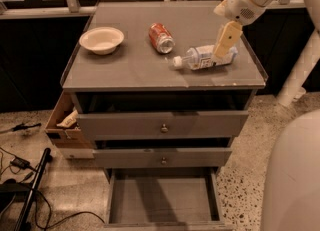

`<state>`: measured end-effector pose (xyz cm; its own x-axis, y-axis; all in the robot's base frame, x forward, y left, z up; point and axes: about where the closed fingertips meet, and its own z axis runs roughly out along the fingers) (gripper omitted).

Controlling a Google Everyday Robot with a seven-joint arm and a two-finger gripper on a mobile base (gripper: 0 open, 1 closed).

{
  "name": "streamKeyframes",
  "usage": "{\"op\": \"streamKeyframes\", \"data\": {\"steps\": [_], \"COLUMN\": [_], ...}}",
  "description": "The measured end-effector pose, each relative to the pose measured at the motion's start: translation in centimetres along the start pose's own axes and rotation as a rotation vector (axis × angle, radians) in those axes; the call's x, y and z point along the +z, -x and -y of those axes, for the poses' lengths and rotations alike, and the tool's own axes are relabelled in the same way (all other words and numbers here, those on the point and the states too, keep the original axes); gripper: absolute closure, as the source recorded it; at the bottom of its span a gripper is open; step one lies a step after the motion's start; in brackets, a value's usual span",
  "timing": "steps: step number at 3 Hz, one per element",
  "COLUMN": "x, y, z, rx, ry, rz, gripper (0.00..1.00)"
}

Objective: Place blue plastic bottle into bottom drawer

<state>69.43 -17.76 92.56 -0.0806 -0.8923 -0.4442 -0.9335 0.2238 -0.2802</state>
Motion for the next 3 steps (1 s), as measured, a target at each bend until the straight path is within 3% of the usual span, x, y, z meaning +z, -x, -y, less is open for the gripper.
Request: {"op": "streamKeyframes", "data": {"steps": [2,3], "x": [4.0,5.1], "y": [-4.7,-5.6], "z": [0.2,0.6], "rx": [0.06,0.076], "ry": [0.047,0.047], "rz": [0.029,0.063], "gripper": [0.0,0.0]}}
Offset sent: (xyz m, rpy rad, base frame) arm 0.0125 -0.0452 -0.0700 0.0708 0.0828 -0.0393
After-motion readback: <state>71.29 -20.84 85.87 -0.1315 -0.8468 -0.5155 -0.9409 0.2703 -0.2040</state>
